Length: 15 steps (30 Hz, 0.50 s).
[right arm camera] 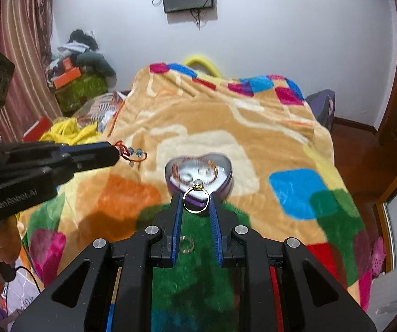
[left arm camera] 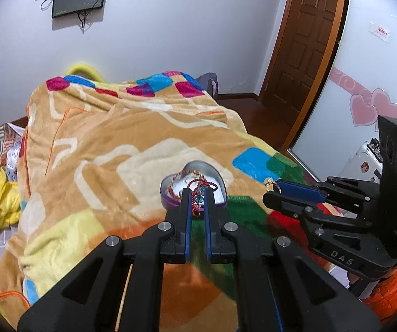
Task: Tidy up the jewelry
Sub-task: 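Carry both pieces into the heart tin and open both tools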
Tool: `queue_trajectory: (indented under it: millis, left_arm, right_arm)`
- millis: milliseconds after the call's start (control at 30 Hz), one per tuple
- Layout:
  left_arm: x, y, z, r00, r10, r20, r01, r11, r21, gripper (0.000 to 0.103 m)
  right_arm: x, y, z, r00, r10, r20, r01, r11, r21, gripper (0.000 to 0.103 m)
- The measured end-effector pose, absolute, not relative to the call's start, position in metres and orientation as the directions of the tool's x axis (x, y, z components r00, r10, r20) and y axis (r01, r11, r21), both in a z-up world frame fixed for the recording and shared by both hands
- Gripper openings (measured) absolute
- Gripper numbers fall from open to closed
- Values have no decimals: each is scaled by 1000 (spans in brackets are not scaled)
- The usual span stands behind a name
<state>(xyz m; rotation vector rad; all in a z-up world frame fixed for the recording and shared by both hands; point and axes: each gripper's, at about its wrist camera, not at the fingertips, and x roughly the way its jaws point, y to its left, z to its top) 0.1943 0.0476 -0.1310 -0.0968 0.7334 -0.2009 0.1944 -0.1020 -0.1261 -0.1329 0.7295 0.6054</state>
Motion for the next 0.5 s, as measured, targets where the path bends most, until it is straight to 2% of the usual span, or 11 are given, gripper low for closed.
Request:
queue_trajectory:
  millis: [233, 500]
  left_arm:
    - [212, 49, -132, 728, -228, -647, 156, 973, -169, 6]
    - [235, 53, -148, 704, -241, -668, 154, 970, -187, 6]
  right_arm:
    - [209, -99, -119, 596, 492, -635, -560, 821, 110, 18]
    - [227, -90, -130, 577, 498, -647, -562, 817, 128, 18]
